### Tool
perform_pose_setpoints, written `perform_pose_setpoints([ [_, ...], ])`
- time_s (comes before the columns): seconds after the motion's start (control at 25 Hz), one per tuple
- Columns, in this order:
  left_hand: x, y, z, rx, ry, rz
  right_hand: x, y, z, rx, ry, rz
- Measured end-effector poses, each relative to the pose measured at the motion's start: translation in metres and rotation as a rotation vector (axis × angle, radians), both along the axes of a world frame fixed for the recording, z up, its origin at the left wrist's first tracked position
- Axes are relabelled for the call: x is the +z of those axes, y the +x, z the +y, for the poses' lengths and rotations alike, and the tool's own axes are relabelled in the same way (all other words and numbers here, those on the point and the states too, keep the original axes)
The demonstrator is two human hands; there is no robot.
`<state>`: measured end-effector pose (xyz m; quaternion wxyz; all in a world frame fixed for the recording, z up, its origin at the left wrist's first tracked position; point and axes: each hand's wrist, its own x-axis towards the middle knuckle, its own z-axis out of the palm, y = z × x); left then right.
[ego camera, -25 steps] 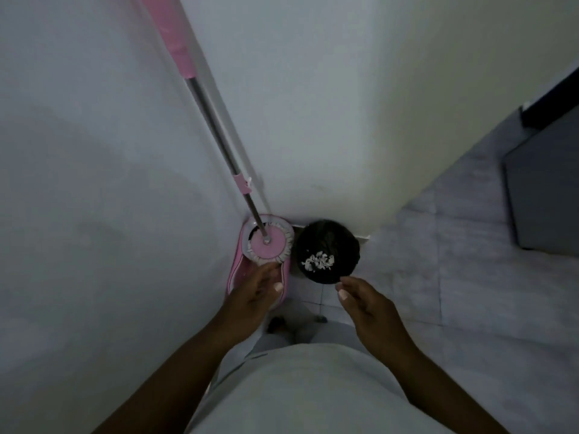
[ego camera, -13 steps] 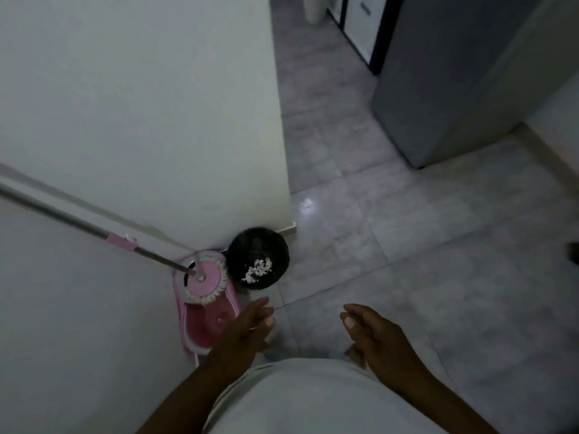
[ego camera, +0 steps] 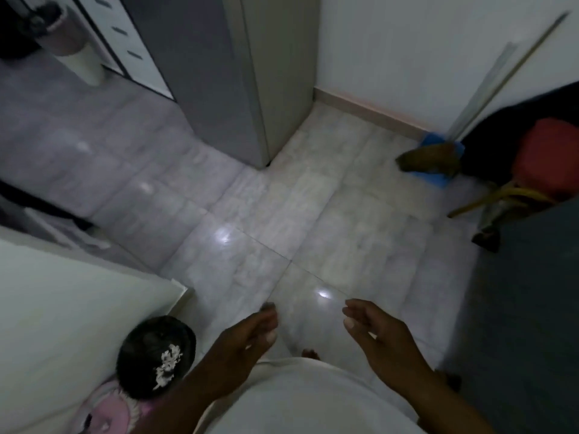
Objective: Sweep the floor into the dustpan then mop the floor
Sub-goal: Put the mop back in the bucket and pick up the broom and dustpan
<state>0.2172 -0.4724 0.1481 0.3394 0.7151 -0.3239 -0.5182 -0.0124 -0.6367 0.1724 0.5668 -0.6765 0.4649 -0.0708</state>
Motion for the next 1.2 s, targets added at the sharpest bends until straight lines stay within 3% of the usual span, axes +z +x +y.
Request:
perform_pose_setpoints([
  [0.28, 0.025, 0.026, -0.201, -0.296, -0.161, 0.075, 0.002, 0.005, -0.083, -0.284, -0.008, 0.052],
  [0.68, 0.026, 0.02, -0.429, -0.702, -0.074, 0.078, 0.001, -0.015, -0.206, -0.664, 0.06, 0.074],
  [1.0, 0.019, -0.04, -0.569, -0.612, 0.021, 0.02, 0.008, -0.079, -0.413, -0.627, 0.047, -0.062],
  [1.2, 0.013, -0.066, -0.652, -0.576, 0.065, 0.013, 0.008, -0.107, -0.533, -0.549, 0.025, -0.051],
])
